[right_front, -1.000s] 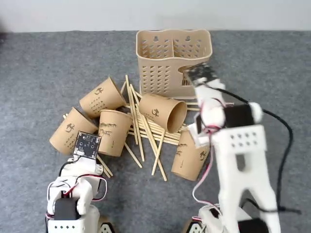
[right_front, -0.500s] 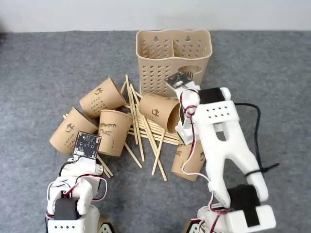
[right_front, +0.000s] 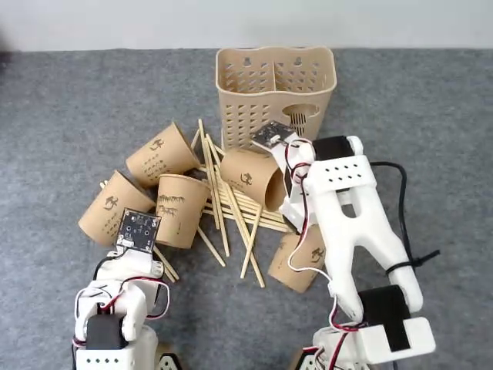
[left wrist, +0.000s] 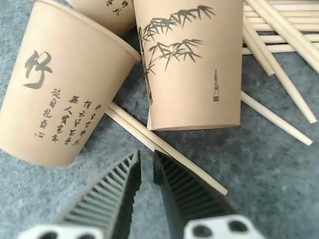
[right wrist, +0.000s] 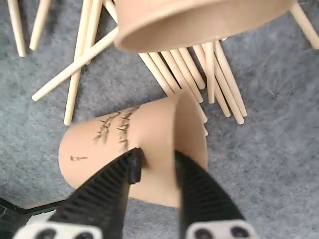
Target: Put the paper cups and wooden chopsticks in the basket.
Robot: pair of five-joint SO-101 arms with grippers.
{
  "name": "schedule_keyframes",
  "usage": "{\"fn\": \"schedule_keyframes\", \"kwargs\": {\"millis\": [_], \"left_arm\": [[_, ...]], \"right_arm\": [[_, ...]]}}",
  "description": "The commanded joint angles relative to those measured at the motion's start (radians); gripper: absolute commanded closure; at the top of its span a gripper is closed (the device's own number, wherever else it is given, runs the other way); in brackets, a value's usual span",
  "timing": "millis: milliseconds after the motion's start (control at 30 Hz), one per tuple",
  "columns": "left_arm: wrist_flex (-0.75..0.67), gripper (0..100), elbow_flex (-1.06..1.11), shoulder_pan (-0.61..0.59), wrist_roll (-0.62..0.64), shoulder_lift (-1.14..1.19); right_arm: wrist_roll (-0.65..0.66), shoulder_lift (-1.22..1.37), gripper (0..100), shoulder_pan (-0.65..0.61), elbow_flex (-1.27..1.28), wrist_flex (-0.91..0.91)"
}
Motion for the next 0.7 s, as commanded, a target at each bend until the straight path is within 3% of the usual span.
{"fn": "schedule_keyframes", "kwargs": {"millis": [0,300,667], "left_arm": [[-0.002,95,-0.041,0.0,-0.014,-0.015],[-0.003,95,-0.038,-0.003,-0.014,-0.015],[-0.003,95,-0.038,-0.005,-0.014,-0.015]], "right_arm": [[0.015,-0.007,99.1,-0.002,-0.063,0.051],[0.015,-0.015,99.0,0.012,-0.305,0.225],[0.141,-0.242,99.1,0.128,-0.213,0.222]]}}
